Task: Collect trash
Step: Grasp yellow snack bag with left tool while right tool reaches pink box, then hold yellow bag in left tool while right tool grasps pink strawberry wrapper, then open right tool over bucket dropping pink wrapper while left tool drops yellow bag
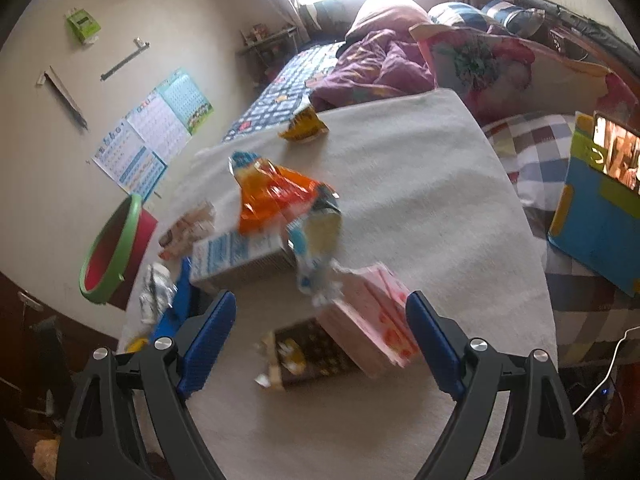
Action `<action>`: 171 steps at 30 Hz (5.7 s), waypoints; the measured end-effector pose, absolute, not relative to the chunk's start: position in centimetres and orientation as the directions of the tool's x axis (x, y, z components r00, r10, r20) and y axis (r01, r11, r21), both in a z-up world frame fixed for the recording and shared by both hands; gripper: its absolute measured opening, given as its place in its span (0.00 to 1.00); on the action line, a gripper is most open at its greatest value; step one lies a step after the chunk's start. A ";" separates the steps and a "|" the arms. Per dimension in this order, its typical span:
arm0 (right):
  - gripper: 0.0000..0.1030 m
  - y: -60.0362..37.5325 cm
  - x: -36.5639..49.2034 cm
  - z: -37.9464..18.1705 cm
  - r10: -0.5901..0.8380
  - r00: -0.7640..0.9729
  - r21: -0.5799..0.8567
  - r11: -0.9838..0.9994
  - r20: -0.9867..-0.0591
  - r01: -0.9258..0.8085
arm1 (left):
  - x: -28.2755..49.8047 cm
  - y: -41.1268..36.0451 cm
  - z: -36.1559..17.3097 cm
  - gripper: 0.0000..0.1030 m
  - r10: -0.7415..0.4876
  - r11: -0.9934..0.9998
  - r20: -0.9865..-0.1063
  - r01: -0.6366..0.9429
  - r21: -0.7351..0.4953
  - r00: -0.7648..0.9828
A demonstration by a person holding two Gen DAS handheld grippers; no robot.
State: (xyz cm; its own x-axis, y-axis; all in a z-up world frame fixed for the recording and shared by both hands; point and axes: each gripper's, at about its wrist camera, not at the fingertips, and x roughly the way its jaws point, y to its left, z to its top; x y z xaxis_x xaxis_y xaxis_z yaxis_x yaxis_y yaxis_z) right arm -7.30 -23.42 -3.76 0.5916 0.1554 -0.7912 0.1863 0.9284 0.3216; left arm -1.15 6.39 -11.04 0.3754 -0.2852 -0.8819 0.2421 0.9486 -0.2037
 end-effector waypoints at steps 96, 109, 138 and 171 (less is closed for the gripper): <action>0.61 -15.4 0.8 -4.4 0.235 0.493 0.272 0.962 -0.838 0.004 | 7.8 11.7 -3.5 0.09 -0.318 0.942 -0.765 0.278 -0.189 0.560; 0.38 -9.2 -2.7 -10.1 0.267 0.198 0.223 0.950 -0.943 -0.219 | 10.1 11.7 -3.8 0.09 -0.373 0.916 -0.757 0.344 -0.207 0.536; 0.34 8.3 14.6 0.9 0.528 0.463 0.387 0.845 -0.712 -0.368 | 12.4 23.2 -4.0 0.09 -0.224 0.974 -0.755 0.128 -0.184 0.616; 0.72 -3.4 8.8 0.4 0.377 0.610 0.406 0.909 -0.697 -0.097 | 12.9 20.9 -5.2 0.59 -0.272 0.962 -0.776 0.156 -0.223 0.570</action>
